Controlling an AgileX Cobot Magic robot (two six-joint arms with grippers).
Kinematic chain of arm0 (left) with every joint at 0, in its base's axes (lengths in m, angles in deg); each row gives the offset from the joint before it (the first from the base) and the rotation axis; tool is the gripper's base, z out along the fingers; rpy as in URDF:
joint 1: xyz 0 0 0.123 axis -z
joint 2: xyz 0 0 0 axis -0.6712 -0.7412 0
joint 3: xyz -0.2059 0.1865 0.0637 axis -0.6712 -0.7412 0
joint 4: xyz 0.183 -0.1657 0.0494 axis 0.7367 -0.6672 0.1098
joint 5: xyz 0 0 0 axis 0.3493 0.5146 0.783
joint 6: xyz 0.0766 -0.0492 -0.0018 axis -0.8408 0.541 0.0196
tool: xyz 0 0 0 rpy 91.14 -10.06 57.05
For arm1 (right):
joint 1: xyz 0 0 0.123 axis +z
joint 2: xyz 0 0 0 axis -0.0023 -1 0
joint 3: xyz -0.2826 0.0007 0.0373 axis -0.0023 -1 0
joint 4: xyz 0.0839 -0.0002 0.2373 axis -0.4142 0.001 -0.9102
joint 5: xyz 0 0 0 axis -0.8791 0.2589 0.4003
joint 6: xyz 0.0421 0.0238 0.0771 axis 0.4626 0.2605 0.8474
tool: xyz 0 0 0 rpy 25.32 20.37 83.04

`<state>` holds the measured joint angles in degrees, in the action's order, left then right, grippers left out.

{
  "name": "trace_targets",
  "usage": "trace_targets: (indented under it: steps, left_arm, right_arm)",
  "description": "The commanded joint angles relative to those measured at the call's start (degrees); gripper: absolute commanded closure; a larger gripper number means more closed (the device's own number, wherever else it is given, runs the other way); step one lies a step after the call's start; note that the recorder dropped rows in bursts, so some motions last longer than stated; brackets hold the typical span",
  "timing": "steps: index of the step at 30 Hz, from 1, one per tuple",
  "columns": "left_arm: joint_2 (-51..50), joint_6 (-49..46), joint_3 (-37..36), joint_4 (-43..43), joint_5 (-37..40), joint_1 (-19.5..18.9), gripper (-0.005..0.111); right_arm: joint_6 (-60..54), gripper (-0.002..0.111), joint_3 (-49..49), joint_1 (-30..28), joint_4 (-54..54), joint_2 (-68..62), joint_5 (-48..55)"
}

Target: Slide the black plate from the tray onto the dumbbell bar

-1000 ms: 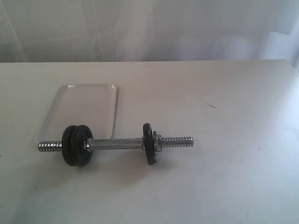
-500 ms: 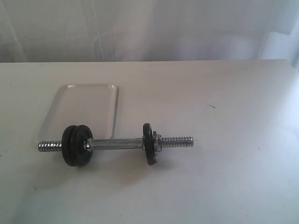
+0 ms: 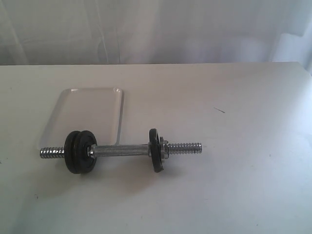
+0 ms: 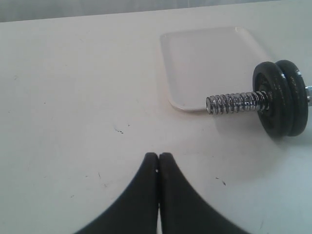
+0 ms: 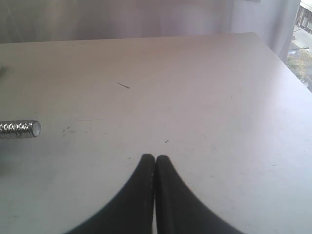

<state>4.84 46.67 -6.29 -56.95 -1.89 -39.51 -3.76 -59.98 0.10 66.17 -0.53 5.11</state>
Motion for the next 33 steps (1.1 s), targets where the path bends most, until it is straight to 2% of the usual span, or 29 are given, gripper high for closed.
trace_targets:
  steps: [1, 15, 21, 33]
  left_arm:
    - [0.29, 0.31, -0.15, -0.37, 0.23, -0.16, 0.107]
    - [0.29, 0.31, -0.15, -0.37, 0.23, -0.16, 0.107]
    - [0.29, 0.31, -0.15, -0.37, 0.23, -0.16, 0.107]
    - [0.29, 0.31, -0.15, -0.37, 0.23, -0.16, 0.107]
  right_arm:
    - [-0.63, 0.108, -0.29, 0.13, 0.43, 0.26, -0.25]
    - [-0.61, 0.108, -0.29, 0.13, 3.31, 0.26, -3.09]
    - [-0.61, 0.108, -0.29, 0.13, 7.76, 0.26, -3.09]
    - [-0.61, 0.108, -0.29, 0.13, 7.49, 0.26, -2.88]
